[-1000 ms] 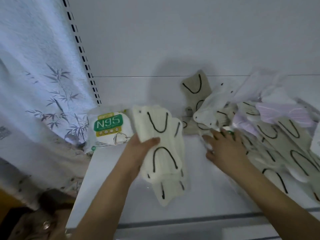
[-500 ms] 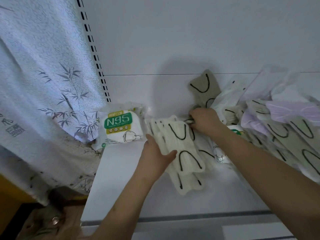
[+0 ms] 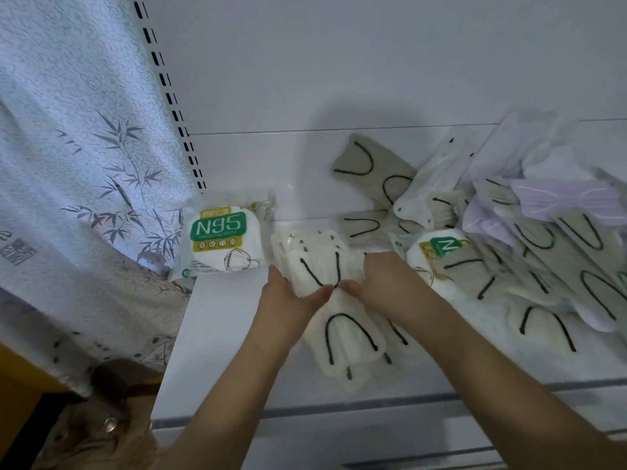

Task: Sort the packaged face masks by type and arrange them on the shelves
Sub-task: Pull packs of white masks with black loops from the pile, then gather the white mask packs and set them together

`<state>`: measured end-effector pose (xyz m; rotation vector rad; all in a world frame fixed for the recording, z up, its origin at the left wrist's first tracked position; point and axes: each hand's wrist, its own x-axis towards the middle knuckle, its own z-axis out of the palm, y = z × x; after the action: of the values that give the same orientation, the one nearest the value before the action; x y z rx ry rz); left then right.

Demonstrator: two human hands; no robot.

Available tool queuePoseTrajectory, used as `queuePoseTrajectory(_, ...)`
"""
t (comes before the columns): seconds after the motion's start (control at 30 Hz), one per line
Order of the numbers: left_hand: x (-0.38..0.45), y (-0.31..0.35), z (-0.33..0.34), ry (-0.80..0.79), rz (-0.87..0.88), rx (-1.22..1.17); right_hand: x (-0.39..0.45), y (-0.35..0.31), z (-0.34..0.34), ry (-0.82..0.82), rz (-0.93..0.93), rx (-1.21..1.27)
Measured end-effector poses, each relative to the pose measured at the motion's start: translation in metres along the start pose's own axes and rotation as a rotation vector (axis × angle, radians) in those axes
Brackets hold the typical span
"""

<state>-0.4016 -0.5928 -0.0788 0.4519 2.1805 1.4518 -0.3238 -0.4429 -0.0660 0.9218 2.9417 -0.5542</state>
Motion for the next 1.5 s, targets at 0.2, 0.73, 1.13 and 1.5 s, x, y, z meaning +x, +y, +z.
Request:
queuePoseTrajectory(0.2, -0.003, 0.003, 0.010, -0.087, -0.003, -0.193, -0.009, 0.002, 0.013, 0.019, 0.116, 0.379)
queuePoseTrajectory(0.73, 0.009, 0.013, -0.020, -0.319, 0.457, -0.085, -0.031, 0.007, -0.020, 0.083, -0.292, 1.044)
queuePoseTrajectory(1.13, 0.075, -0.033, -0.105, 0.372, 0.080, 0.471, 0.048, -0.016, 0.011, -0.087, 0.036, 1.044)
queuePoseTrajectory(1.5, 0.122, -0.011, -0.109, 0.322, -0.051, 0.467, 0.081, -0.033, 0.014, 0.077, 0.020, 0.564)
